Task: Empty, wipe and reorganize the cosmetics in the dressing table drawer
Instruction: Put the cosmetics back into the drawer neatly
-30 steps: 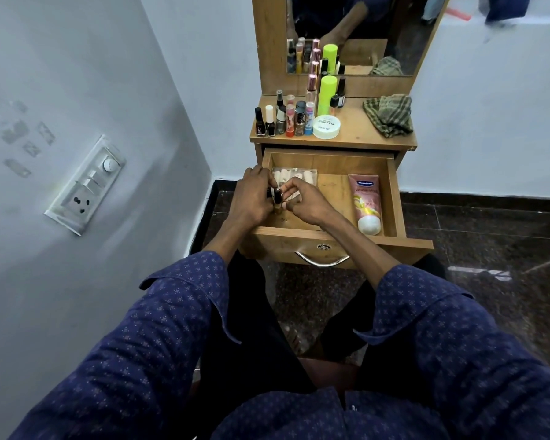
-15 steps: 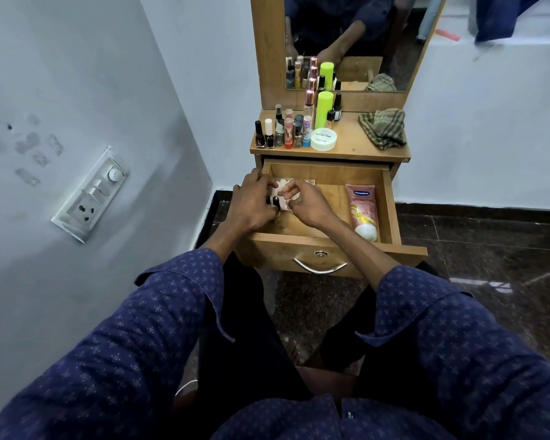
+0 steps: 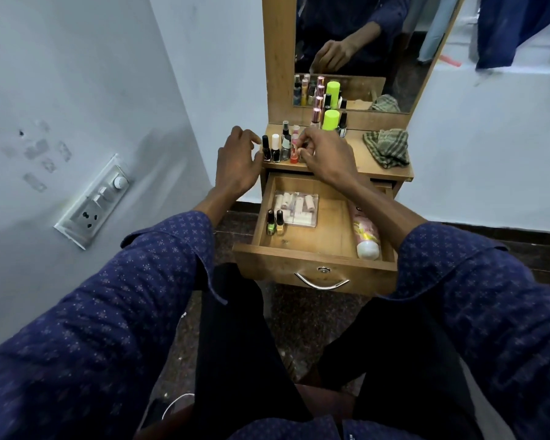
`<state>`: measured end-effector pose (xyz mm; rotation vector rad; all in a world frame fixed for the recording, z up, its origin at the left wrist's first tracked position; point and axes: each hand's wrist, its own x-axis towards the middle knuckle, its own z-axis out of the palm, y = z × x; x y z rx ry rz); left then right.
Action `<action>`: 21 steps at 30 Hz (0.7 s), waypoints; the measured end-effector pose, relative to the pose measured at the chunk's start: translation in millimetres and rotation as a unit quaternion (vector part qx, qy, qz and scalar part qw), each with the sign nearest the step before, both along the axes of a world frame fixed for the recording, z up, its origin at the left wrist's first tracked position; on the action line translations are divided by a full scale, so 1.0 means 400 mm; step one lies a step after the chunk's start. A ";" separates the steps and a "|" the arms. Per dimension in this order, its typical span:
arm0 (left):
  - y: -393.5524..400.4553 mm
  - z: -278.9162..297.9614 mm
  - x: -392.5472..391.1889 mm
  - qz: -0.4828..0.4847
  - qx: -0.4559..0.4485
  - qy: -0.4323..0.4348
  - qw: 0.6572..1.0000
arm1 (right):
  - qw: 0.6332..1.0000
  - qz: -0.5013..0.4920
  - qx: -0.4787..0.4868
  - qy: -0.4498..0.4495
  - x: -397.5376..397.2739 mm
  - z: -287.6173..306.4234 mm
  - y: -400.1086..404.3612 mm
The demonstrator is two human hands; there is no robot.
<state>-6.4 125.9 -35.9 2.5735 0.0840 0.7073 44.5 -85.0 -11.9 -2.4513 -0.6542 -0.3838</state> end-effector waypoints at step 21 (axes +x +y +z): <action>0.020 0.006 0.103 -0.010 -0.030 0.018 0.999 | 0.987 0.008 -0.119 -0.106 0.054 0.039 0.148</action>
